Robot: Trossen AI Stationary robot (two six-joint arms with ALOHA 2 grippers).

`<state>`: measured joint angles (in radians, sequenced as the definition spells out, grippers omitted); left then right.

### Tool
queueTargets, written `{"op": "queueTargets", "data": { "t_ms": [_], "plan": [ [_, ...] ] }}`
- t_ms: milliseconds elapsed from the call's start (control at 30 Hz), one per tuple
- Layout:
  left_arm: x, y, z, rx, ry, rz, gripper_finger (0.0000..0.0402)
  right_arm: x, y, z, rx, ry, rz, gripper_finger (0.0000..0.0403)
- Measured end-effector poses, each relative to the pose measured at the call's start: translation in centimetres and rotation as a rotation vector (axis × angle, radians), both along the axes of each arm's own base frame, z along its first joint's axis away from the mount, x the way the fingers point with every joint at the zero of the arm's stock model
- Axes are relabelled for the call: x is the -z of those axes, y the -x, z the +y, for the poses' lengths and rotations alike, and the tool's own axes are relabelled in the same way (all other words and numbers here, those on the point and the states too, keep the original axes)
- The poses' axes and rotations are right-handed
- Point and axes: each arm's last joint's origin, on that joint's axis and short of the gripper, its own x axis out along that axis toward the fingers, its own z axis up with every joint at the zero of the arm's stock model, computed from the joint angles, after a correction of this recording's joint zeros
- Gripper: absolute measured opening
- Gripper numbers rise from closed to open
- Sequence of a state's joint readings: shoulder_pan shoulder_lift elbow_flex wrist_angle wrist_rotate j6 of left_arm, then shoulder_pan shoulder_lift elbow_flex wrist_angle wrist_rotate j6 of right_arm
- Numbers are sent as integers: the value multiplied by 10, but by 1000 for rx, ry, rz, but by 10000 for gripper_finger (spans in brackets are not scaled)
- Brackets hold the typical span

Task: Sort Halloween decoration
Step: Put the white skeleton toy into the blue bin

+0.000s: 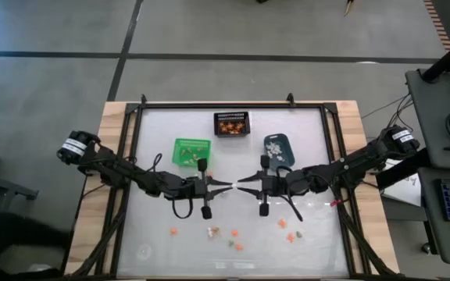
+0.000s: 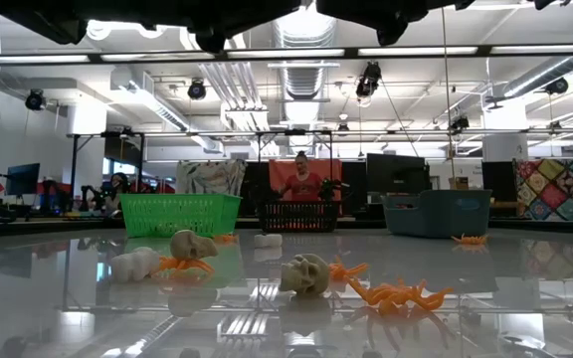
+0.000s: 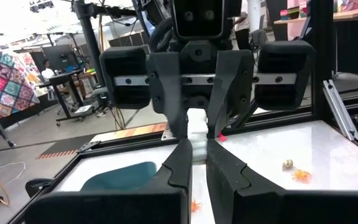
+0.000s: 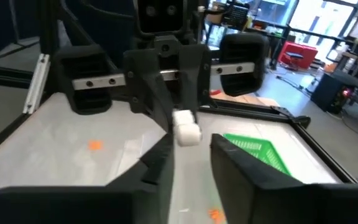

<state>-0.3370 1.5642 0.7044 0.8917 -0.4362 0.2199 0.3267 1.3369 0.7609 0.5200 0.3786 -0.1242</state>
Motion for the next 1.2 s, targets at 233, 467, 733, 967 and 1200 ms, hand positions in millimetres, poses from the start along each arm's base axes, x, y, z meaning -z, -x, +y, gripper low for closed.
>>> {"op": "queueTargets", "data": {
  "t_ms": [233,467,733,967,1200],
  "plan": [
    [1,0,0,0,-3,10,6,-4,4,-2,26,-3,12,161],
    [-1,-2,4,-14,-1,4,5,-2,1,-7,30,-15,11,159],
    [-2,-3,6,-20,0,1,5,-1,0,-8,26,-3,10,148],
    [-2,-3,7,-25,3,1,5,-6,-5,-7,8,12,-1,143],
    [-2,-3,7,-24,3,1,5,-5,-6,-8,11,21,20,108]
  ]
}}
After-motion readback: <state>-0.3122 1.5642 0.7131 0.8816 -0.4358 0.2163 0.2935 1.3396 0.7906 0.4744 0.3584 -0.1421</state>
